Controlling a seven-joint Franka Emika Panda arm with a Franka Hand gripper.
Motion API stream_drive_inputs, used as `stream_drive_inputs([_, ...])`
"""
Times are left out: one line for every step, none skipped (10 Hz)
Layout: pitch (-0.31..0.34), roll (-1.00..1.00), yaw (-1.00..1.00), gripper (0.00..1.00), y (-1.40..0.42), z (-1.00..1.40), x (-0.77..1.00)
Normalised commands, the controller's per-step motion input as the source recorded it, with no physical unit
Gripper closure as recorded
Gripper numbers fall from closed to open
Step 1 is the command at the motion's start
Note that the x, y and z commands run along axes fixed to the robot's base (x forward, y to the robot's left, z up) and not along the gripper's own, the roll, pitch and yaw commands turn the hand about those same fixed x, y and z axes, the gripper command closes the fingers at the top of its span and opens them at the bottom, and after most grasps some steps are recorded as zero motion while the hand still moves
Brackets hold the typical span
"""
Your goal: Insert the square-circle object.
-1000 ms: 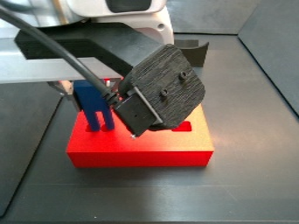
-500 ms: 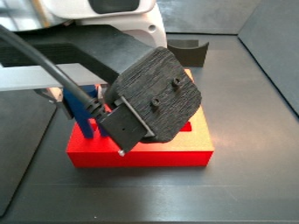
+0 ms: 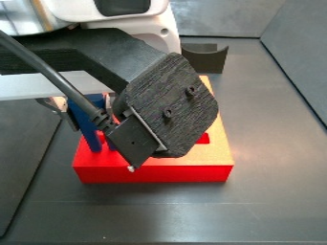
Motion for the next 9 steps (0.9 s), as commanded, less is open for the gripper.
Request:
stream_drive_inputs([0.0,0.0,0.0,1.0,0.0,-0.05,0.0])
stream_drive_inputs([0.0,0.0,0.03,1.0,0.04,-0.11,0.0])
stream_drive_inputs([0.0,-0.09,0.0,1.0,0.4,-0.16,0.0])
stream_drive_inputs([0.0,-0.08,0.0,1.0,0.33,-0.13,0.04])
stream_drive_inputs([0.011,-0.03,0.0,1.0,0.23,-0.08,0.09])
stream_drive_inputs([0.0,0.0,0.0,1.0,0.13,-0.09,0.01])
stream_drive_inputs([0.0,0.0,-0.03,1.0,0.02,-0.14,0.0])
stream_drive_inputs([-0.027,-0.04,-0.02,1.0,0.05,-0.33,-0.08])
stream_drive_inputs([-0.044,-0.1,-0.04,1.0,0.0,-0.5,-0.21])
